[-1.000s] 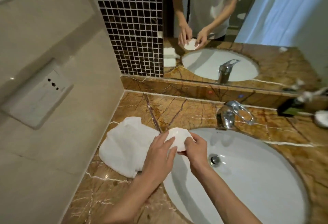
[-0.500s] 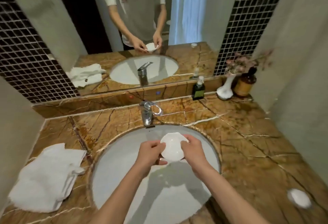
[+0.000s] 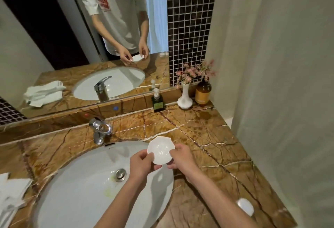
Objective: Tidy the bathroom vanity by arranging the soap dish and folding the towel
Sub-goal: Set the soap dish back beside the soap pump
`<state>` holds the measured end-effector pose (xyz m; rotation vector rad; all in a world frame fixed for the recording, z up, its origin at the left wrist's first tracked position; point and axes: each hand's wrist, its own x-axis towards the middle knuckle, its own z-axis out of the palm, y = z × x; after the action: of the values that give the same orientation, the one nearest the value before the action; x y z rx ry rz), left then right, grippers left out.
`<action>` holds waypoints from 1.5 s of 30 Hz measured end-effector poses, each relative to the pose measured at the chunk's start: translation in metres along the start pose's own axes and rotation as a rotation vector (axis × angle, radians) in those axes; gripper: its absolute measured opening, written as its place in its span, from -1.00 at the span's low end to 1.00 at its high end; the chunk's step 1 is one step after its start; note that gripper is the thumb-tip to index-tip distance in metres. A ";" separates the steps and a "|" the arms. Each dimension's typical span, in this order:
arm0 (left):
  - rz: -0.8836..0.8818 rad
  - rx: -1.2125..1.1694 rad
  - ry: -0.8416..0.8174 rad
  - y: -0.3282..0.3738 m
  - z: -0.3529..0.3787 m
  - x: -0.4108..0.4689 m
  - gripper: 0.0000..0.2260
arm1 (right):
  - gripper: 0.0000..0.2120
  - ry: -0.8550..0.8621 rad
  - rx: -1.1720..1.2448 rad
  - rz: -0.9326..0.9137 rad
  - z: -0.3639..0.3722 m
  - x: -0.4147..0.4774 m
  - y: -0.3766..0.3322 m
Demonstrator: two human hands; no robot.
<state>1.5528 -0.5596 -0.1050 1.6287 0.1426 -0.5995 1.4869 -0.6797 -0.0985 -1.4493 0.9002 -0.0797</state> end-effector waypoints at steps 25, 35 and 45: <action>-0.141 0.290 0.062 0.011 0.019 0.130 -0.91 | -0.76 -0.028 -0.539 -0.063 0.025 0.130 -0.017; -0.158 0.342 0.176 0.010 0.038 0.161 -0.78 | -0.62 -0.045 -0.812 -0.138 0.032 0.174 -0.021; -0.118 0.438 0.238 0.012 0.045 0.164 -0.79 | -0.69 -0.026 -0.814 -0.098 0.034 0.189 -0.010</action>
<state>1.6848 -0.6452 -0.1708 2.1280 0.3000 -0.5497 1.6399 -0.7587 -0.1842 -2.2405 0.8783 0.2633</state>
